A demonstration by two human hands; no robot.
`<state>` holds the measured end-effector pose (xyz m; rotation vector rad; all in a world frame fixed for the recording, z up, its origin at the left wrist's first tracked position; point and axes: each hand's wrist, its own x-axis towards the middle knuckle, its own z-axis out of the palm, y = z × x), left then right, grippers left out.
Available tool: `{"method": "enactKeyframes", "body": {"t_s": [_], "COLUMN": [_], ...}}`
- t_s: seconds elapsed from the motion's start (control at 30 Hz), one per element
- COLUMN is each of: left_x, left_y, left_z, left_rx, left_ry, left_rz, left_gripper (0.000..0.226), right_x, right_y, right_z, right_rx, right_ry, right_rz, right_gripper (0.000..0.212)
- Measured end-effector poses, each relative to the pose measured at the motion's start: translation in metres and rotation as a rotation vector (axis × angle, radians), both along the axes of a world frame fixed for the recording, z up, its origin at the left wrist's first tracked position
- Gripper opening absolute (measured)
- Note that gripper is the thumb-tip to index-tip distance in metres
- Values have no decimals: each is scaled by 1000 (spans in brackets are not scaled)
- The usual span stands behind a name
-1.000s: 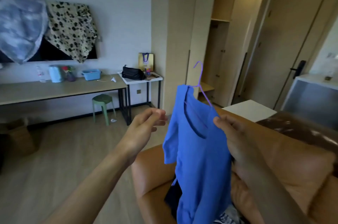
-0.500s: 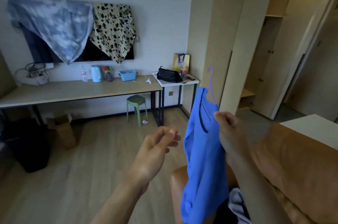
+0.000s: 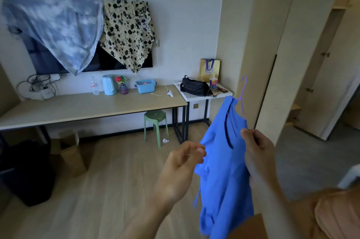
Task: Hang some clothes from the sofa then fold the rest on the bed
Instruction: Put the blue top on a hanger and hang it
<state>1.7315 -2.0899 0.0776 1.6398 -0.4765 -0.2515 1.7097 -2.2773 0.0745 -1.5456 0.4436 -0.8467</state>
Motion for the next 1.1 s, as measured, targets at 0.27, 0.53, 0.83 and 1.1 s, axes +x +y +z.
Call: {"method": "enactKeyframes", "body": {"t_s": [0.27,0.53,0.83,1.1], "left_x": [170,342,447,498], "left_y": [-66,-162,-314,-503], "left_z": [-17,-5,-12,-32], "left_rx": [-13,-29,-64,-36], "left_ry": [-25,-14,48,42], "left_rz": [-162,-360,-612,-754], "left_gripper": [17,34,25,21], "right_x": [137,269,339,375], "right_y": [-50,-119,-241,-390], "right_z": [-17,-17,-16,-30], "right_rx": [19,77,8,-55], "right_ry": [50,17,2,15], "right_rz": [-128,-305,-552,-662], "right_gripper": [34,38,41,41]}}
